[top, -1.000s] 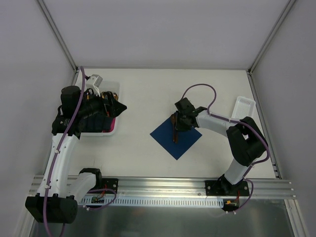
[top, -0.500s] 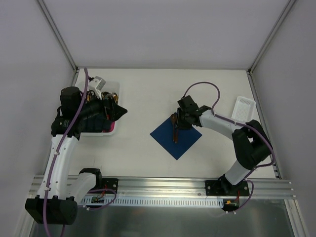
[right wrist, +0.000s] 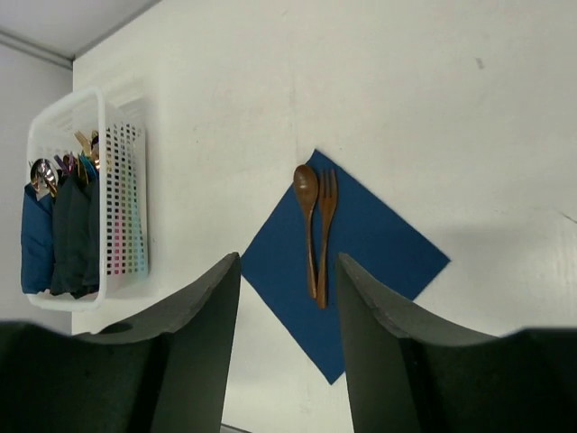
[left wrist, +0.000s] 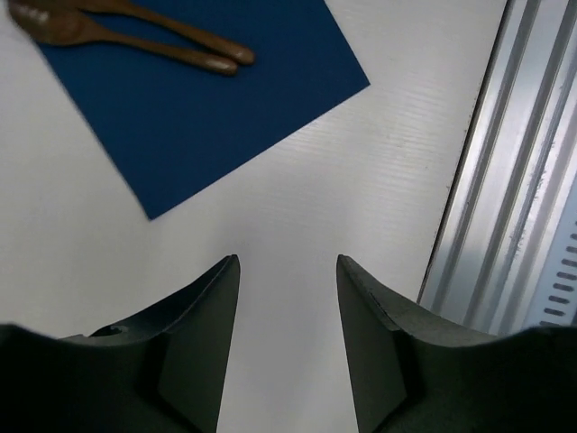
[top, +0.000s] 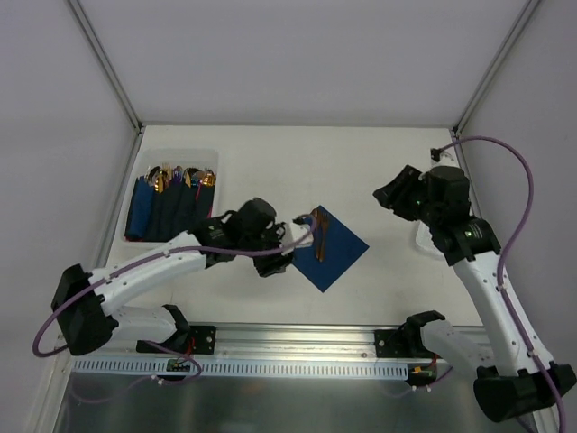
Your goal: Place the utensils on the paper napkin and roll it up
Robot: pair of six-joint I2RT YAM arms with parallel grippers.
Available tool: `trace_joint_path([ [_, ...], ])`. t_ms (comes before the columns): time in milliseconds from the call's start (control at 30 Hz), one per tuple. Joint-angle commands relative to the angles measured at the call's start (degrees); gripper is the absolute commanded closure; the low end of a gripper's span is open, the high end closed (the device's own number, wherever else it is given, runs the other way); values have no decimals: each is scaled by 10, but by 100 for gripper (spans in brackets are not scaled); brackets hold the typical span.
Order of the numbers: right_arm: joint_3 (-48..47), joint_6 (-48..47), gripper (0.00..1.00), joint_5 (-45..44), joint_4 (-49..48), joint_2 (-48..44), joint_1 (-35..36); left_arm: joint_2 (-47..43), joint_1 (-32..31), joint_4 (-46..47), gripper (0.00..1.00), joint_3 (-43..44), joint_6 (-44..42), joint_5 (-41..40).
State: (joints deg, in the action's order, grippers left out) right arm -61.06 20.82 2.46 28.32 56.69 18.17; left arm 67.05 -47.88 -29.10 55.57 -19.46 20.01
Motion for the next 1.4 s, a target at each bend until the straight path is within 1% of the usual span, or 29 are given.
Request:
trace_joint_path([
  [0,28,-17,51,27,89,-62,-39,45,-76,63,53,-9,-43,-120],
  [33,36,-18,50,31,96,-75,-45,81,-107,76,53,-9,-52,-138],
  [133,68,-18,49,32,108,-108,-60,146,-132,128,54,-1,-55,-125],
  [167,77,-16,49,31,108,-115,-61,159,-136,141,57,1,-56,-118],
  [233,95,-14,48,31,108,-131,-69,197,-143,177,60,10,-59,-107],
  [333,100,-18,48,26,108,-135,-72,239,-155,212,59,23,-63,-90],
  [500,96,-33,45,29,108,-120,-80,294,-171,232,58,52,-78,-60],
  [767,95,-47,40,33,107,-112,-95,325,-179,231,57,72,-80,-22],
  [967,96,-54,39,47,107,-104,-110,336,-186,228,57,68,-92,-9],
  [1200,102,-56,38,56,106,-104,-118,338,-189,227,59,59,-92,1],
  [1367,108,-56,38,65,106,-103,-124,341,-193,225,63,55,-93,6],
])
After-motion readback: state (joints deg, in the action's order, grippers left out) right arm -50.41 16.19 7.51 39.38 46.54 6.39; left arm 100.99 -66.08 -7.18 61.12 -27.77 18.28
